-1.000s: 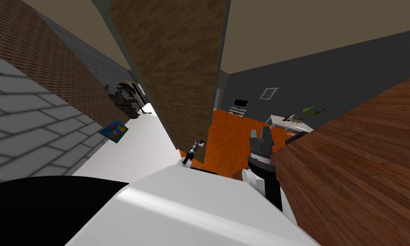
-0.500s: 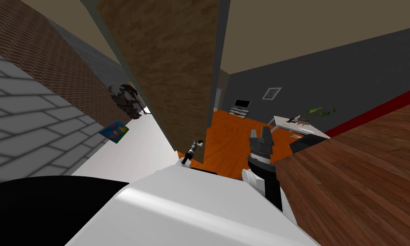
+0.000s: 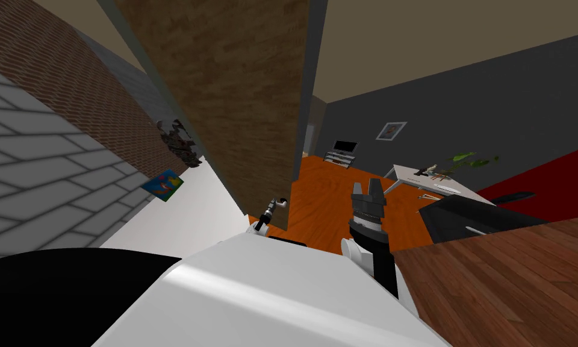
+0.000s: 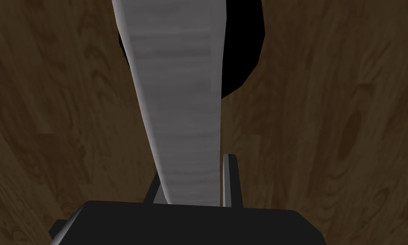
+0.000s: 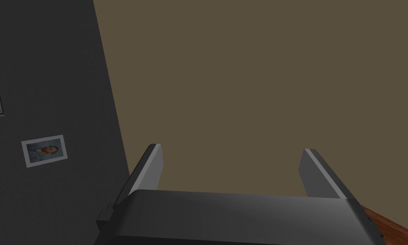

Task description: Push the door open

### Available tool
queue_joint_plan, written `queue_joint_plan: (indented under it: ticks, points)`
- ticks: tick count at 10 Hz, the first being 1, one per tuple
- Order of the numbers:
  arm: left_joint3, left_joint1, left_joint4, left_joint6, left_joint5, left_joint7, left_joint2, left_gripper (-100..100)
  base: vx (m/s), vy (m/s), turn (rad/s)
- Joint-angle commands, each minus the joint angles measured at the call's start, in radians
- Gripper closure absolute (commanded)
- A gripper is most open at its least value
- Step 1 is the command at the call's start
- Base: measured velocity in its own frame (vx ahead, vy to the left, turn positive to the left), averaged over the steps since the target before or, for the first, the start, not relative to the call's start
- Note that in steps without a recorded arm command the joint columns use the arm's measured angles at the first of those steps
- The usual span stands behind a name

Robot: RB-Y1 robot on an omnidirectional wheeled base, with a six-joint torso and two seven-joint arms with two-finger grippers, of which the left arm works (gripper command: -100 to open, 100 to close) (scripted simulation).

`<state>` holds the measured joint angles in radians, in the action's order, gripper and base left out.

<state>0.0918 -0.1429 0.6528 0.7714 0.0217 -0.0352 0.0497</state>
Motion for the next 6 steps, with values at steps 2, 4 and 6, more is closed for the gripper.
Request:
queue_joint_plan:
  ticks: [2,4,6]
  points:
    - [-0.032,-0.01,-0.007,0.016,-0.014,0.017,0.02,100,0.196,-0.069,0.092]
    - [-0.041,-0.009,-0.007,0.016,-0.018,0.024,0.022,100,0.148,-0.093,0.064]
    - [-0.064,-0.009,-0.006,0.016,-0.028,0.042,0.02,100,0.192,-0.075,0.119]
